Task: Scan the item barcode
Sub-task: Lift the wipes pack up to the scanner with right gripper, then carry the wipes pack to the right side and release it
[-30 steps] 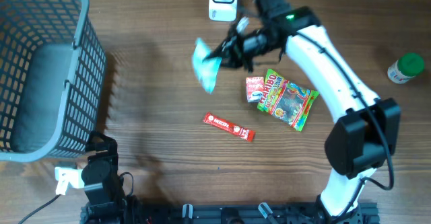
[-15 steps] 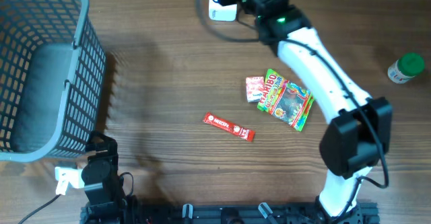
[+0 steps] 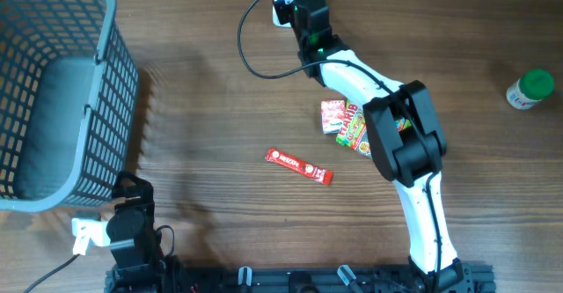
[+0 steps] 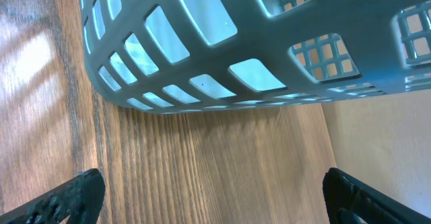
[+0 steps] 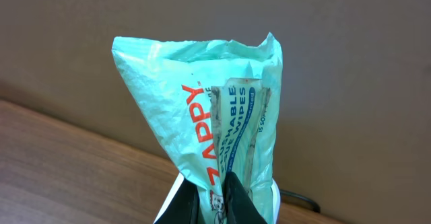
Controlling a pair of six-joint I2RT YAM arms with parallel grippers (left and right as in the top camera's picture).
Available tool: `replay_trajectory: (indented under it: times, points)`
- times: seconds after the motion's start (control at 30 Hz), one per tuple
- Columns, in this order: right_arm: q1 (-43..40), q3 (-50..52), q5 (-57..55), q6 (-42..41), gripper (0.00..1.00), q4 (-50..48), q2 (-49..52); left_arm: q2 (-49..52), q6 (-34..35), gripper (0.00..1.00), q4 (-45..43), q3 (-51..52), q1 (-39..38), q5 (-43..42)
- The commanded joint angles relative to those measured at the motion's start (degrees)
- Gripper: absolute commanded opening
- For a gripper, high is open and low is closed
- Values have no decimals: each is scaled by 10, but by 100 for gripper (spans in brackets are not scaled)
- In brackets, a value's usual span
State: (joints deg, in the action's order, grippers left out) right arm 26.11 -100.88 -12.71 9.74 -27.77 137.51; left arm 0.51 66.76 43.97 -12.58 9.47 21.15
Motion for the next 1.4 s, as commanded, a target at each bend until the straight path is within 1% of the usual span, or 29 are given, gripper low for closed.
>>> replay_trajectory:
  times: [0.0,0.1,0.2,0.27,0.33,0.4,0.47,0.5,0.57,0.63,0.7,0.8,0.97,1.0,1.03,1.07,1.1,1.13,1.17,1.2,1.23,1.3,1.37]
  points:
    - [6,-11,-9,-10,5,-28,24,-2,1,100,1,3,0,12]
    - [6,-13,-14,-30,5,-30,24,-2,1,100,1,3,0,12]
    - [5,-13,-128,-30,4,-24,2,-2,1,100,1,3,0,12]
    - [3,-13,-166,7,4,14,-35,-2,1,100,1,3,0,12]
    - [-2,-13,-216,40,4,88,-87,-2,1,100,1,3,0,12]
    - [-17,-13,-276,45,4,153,-123,-2,1,100,1,3,0,12]
    - [-54,-13,-359,39,4,251,-150,-2,1,100,1,3,0,12]
    - [-70,-13,-382,33,4,289,-153,-2,1,100,1,3,0,12]
    - [-118,-13,-417,3,4,400,-156,-2,1,100,1,3,0,12]
    - [-181,-7,-392,-57,4,504,-151,-2,1,100,1,3,0,12]
    - [-246,-6,-321,-87,4,567,-139,-2,1,100,1,3,0,12]
    - [-322,16,-232,-140,4,585,-119,-2,1,100,1,3,0,12]
    - [-369,35,-232,-157,4,579,-105,-2,1,100,1,3,0,12]
    - [-377,35,-232,-160,9,589,-103,-2,1,100,1,3,0,12]
    - [-384,35,-232,-160,9,597,-102,-2,1,100,1,3,0,12]
    - [-399,35,-239,-177,9,609,-101,-2,1,100,1,3,0,12]
    - [-412,34,-244,-200,19,619,-104,-2,1,100,1,3,0,12]
    - [-418,29,-241,-201,40,631,-110,-2,1,100,1,3,0,12]
    - [-418,21,-233,-186,100,641,-119,-2,1,100,1,3,0,12]
    - [-412,12,-232,-167,100,650,-130,-2,1,100,1,3,0,12]
    - [-397,2,-224,-171,100,657,-149,-2,1,100,1,3,0,12]
    - [-363,-11,-155,-172,100,667,-189,-2,1,100,1,3,0,12]
    - [-308,-12,-79,-172,100,699,-240,-2,1,100,1,3,0,12]
